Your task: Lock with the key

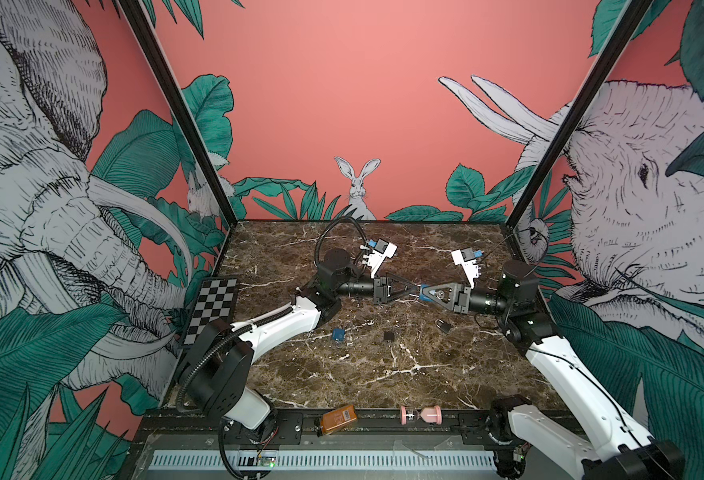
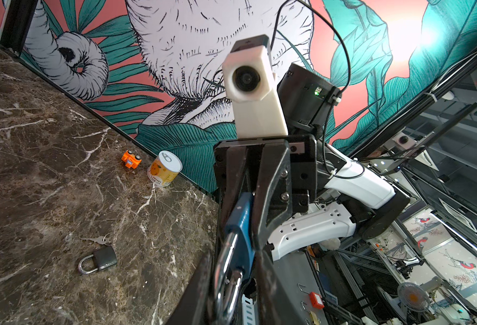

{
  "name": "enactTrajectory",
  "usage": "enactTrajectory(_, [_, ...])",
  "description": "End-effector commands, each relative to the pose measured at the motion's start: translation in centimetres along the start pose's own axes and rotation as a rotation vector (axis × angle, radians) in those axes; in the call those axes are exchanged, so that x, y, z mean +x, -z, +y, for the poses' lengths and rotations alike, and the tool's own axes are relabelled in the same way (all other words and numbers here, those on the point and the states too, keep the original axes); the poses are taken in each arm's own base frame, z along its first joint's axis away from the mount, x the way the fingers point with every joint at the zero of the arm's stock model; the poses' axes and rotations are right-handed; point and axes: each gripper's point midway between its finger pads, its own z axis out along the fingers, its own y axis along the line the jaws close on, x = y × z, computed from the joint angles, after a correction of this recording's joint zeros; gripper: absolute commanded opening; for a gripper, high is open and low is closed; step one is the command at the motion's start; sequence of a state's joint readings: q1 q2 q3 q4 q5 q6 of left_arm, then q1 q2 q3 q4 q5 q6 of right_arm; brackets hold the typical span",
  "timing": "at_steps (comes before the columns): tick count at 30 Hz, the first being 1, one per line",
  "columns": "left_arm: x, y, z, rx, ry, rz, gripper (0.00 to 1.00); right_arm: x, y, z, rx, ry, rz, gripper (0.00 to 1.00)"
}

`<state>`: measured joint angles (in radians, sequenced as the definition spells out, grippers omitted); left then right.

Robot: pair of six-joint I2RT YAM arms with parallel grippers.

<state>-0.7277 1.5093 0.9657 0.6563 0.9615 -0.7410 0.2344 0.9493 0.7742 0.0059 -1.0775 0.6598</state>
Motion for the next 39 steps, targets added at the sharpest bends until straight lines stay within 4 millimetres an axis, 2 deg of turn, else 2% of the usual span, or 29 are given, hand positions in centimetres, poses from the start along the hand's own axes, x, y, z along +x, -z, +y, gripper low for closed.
enactTrajectory(1, [0.1, 0.3, -1.6, 0.044, -0.039, 0.011, 0.28, -1.8, 0.5, 1.4, 0.002, 0.096, -0.058, 0.0])
enactTrajectory(19, [0.5, 0.3, -0.7, 0.012, -0.03, 0.022, 0.19, -1.4, 0.6, 1.3, 0.002, 0.098, -0.053, 0.0])
enactTrajectory(22, [0.4, 0.3, -0.8, 0.013, -0.029, 0.021, 0.13, -1.3, 0.8, 1.3, 0.01, 0.109, -0.053, 0.0])
enactTrajectory(28, [0.3, 0.3, -0.9, 0.02, -0.025, 0.025, 0.09, -1.0, 0.9, 1.2, 0.022, 0.124, -0.055, 0.0])
enactTrajectory(31, [0.2, 0.2, -1.1, 0.027, -0.027, 0.025, 0.05, -0.9, 0.9, 1.0, 0.028, 0.129, -0.053, 0.0])
enactTrajectory(32, [0.1, 0.3, -1.2, 0.029, -0.028, 0.022, 0.0, -0.8, 0.9, 0.9, 0.031, 0.136, -0.053, 0.0])
enactTrajectory(35, [-0.1, 0.3, -1.5, 0.042, -0.028, 0.017, 0.0, -0.6, 1.0, 0.7, 0.042, 0.164, -0.055, 0.0])
enactTrajectory(39, [-0.8, 0.4, -3.1, 0.116, -0.021, -0.003, 0.0, -0.5, 1.0, 0.2, 0.056, 0.206, -0.062, 0.0])
